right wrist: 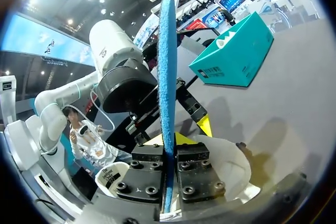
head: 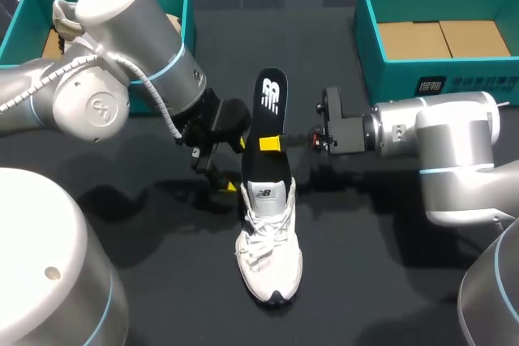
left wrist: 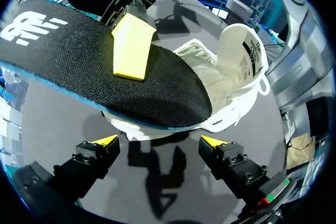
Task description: Take the shoe out of the shoebox, open the shoe tongue, remove and reinsert the insole, then place the shoe into the shoebox
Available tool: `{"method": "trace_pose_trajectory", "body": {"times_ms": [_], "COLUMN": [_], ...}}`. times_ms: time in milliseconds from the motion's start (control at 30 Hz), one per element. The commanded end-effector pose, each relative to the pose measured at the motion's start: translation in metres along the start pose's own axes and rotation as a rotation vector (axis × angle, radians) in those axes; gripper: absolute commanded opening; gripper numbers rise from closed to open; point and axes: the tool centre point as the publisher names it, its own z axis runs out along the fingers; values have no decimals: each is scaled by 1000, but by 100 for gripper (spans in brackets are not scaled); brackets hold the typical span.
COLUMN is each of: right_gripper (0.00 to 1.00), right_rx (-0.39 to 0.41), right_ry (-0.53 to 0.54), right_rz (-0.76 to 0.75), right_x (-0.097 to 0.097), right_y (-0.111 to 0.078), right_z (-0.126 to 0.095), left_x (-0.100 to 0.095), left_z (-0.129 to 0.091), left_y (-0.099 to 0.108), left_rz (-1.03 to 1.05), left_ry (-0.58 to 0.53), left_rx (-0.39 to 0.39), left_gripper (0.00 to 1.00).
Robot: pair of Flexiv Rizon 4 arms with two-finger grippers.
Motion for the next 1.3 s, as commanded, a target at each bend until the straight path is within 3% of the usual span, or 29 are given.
{"method": "trace_pose_trajectory", "body": {"times_ms": [33,767,1300], "right_gripper": [0,0,0], "right_rx": [9,13,20], "right_ry": [-4,-26,-57], "right_rz": [14,81,103], "right_x": [-1,5,9], "right_y": [-7,-55,-64], "right_z": [2,11,13], "left_x": [0,0,0], "left_z": [0,0,0], "left_y": [0,0,0], "left_rz": [1,1,1], "left_ry": [1,1,1], "left_rx": [-1,-1,-1], "left_gripper": [100,100,100]}}
